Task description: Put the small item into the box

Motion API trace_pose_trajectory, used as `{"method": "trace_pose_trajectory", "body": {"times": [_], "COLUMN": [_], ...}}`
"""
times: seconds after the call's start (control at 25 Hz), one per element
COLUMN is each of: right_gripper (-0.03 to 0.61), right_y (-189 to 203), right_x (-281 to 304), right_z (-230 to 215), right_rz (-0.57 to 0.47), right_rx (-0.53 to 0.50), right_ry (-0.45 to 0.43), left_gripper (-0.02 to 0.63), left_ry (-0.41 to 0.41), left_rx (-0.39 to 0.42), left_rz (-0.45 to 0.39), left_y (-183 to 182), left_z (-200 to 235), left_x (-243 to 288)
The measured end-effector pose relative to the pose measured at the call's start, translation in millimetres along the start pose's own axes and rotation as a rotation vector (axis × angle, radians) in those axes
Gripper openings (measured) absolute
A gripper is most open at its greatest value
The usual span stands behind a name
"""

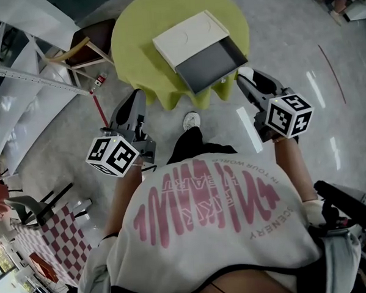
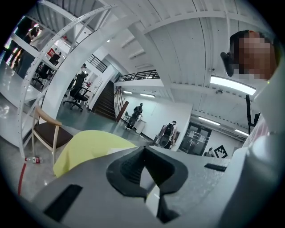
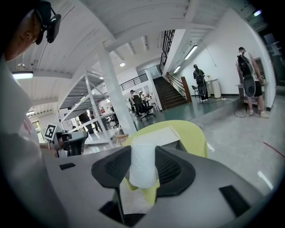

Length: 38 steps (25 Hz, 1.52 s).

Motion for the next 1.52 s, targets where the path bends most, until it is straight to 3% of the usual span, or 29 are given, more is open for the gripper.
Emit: {"method": "trace_pose_trajectory", "body": {"times": [0.32, 0.6, 0.96, 1.52], "right_gripper": [0.169, 0.169, 0.169, 0.169], "right_y": [5.2, 14.6, 13.5, 11.5], "right_x": [48.0, 52.8, 115.3, 160.2], "right_z": [-17.4, -27.9, -57.8, -57.0], "right_rz": [0.055, 0.083, 0.149, 0.249], "right_rx": [0.018, 0.033, 0.051, 0.016], "right_ry": [0.003, 0.023, 0.015, -0.046], "left_gripper": [0.006, 0.006, 0.006, 0.006], "left_ry": [0.011, 0.034, 0.053, 0.015], "left_rx": [-0.052, -0.069, -0.095, -0.136], "left_rz": [0.078, 0.107, 0.15, 0.171], "left_y": [26.5, 38.1, 51.5, 66.2], "left_z": [28.5, 29.0, 62.3, 92.6], "left_x": [32.4, 49.0, 105.3, 114.6]}}
Point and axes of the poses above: the fingertips, and each gripper's own axes: x forward along the fingers, z to its left, y out of its underside, the point moved 4 cm from there along -x, backward along the fingers, and after that the axes turned 8 degrees about x, right-handed, at the moved point
